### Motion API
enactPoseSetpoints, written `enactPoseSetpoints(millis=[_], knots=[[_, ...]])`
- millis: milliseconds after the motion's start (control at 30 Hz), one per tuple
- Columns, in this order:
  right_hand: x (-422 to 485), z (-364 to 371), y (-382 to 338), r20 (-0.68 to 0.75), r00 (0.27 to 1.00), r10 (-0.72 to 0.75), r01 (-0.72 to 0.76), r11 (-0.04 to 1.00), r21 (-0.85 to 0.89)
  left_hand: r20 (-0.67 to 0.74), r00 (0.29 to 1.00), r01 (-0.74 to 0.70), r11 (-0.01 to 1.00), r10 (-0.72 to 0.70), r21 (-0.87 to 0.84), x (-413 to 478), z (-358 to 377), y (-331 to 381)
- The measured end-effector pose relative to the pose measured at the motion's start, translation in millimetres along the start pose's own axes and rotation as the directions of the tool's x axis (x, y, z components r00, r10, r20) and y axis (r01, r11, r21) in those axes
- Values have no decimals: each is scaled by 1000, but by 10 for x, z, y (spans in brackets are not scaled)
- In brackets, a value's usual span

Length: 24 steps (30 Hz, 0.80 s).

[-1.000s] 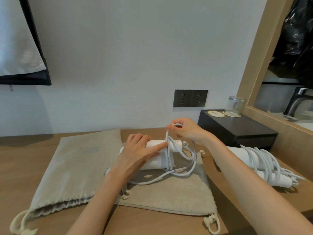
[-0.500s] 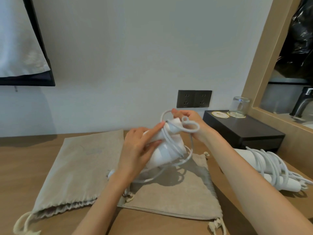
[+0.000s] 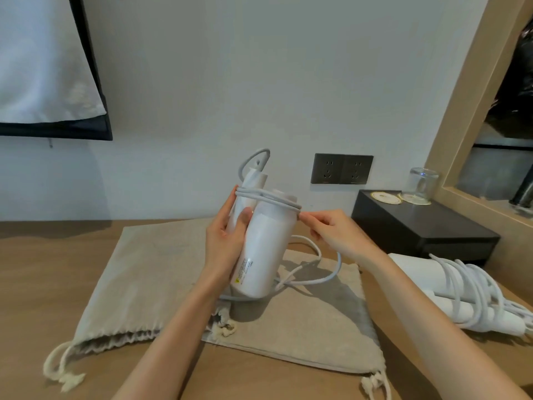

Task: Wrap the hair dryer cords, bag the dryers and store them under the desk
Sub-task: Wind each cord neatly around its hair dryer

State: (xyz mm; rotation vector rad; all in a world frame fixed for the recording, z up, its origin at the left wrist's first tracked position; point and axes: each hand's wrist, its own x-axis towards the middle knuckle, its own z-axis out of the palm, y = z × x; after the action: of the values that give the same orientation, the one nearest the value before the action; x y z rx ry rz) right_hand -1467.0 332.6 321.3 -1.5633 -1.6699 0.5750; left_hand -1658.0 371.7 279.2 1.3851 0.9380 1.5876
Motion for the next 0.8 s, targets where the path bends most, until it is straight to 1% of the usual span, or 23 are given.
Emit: enactPoseSetpoints(millis=[100,167,300,433,567,633,700,800], knots=[[-79,0,-28,70,997,-37,47,989,-144,-39,994,99,994,-101,-34,49,-38,-55],[-105,-9,-27,84,995,-46,63,976,-209,-78,988,133,990,-136,-43,96,-77,-74],[-166,-77,-87,70,994,-87,107,923,-369,-131,990,65,992,-51,110,162,-203,-97],[-246,-148,-182,39,980,-193,178,785,-594,-155,988,36,981,-7,189,145,-219,-104],[-342,-278,-223,-37,966,-257,151,673,-724,-203,975,-8,927,90,375,118,-258,-75],[-378,-350,-225,-30,955,-296,175,639,-749,-223,958,-45,861,181,506,148,-338,-115],[-404,-348,-241,35,935,-353,254,597,-761,-193,936,-98,742,295,663,190,-390,-169],[-407,-277,-279,78,857,-509,355,476,-805,-35,896,-224,518,443,825,182,-338,-188]])
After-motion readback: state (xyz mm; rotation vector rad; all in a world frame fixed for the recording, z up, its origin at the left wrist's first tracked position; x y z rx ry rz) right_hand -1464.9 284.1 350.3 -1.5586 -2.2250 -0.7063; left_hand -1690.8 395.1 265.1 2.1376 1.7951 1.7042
